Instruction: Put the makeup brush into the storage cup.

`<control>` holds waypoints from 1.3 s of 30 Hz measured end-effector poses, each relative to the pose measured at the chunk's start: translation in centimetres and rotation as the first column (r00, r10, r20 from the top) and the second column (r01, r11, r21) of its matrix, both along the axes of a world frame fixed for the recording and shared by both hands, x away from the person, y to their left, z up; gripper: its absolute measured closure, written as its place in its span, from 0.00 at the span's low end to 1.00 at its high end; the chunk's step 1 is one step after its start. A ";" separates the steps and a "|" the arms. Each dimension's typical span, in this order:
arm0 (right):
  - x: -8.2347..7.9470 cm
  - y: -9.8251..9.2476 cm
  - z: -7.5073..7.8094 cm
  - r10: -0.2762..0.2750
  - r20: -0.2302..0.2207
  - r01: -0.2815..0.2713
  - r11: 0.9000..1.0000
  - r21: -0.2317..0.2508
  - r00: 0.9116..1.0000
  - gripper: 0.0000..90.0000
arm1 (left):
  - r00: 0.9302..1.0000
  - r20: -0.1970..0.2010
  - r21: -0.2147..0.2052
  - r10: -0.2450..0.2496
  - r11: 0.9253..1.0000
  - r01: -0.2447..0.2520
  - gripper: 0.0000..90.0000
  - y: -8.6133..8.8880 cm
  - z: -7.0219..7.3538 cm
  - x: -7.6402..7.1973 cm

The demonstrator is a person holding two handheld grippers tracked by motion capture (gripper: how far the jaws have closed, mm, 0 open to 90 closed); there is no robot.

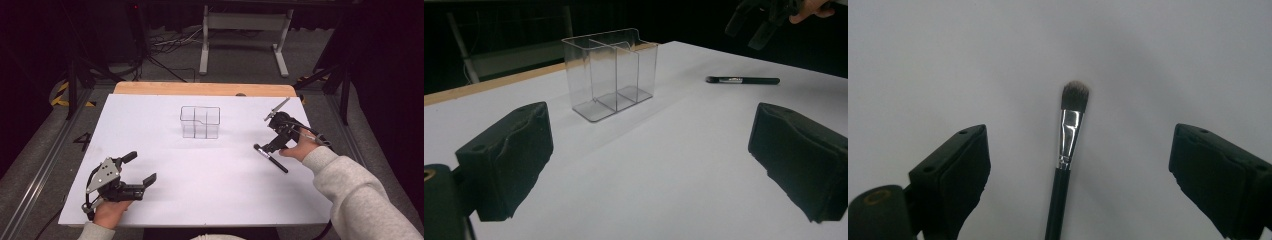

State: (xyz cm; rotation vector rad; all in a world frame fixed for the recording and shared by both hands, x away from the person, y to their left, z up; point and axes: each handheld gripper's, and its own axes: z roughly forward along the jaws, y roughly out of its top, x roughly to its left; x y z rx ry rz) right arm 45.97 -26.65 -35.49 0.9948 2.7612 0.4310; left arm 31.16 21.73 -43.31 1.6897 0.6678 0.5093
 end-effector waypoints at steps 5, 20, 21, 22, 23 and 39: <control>0.4 0.1 -0.4 -0.003 -0.060 0.002 1.000 -0.010 0.998 0.11 | 1.000 0.001 -0.002 0.002 1.000 -0.002 0.05 0.0 0.0 0.0; 0.8 0.1 -1.8 -0.002 -0.114 -0.002 0.999 -0.034 0.994 0.13 | 1.000 -0.003 0.002 -0.003 1.000 0.003 0.06 0.0 0.0 0.0; 0.8 0.1 -2.0 -0.005 -0.117 0.001 0.999 -0.035 0.993 0.13 | 1.000 -0.002 0.000 -0.001 1.000 0.001 0.06 0.0 0.0 0.0; 0.9 0.1 -2.2 -0.006 -0.116 0.001 0.999 -0.039 0.993 0.14 | 1.000 -0.003 -0.001 -0.001 1.000 0.001 0.06 0.0 0.0 0.0; 0.9 0.1 -2.4 -0.007 -0.117 0.003 0.999 -0.039 0.993 0.14 | 1.000 -0.004 -0.001 -0.001 1.000 0.001 0.06 0.0 -0.1 0.0; 1.1 0.3 -4.4 -0.031 -0.146 0.021 0.998 -0.066 0.989 0.22 | 1.000 -0.003 -0.002 0.001 1.000 -0.001 0.06 0.1 -0.1 0.1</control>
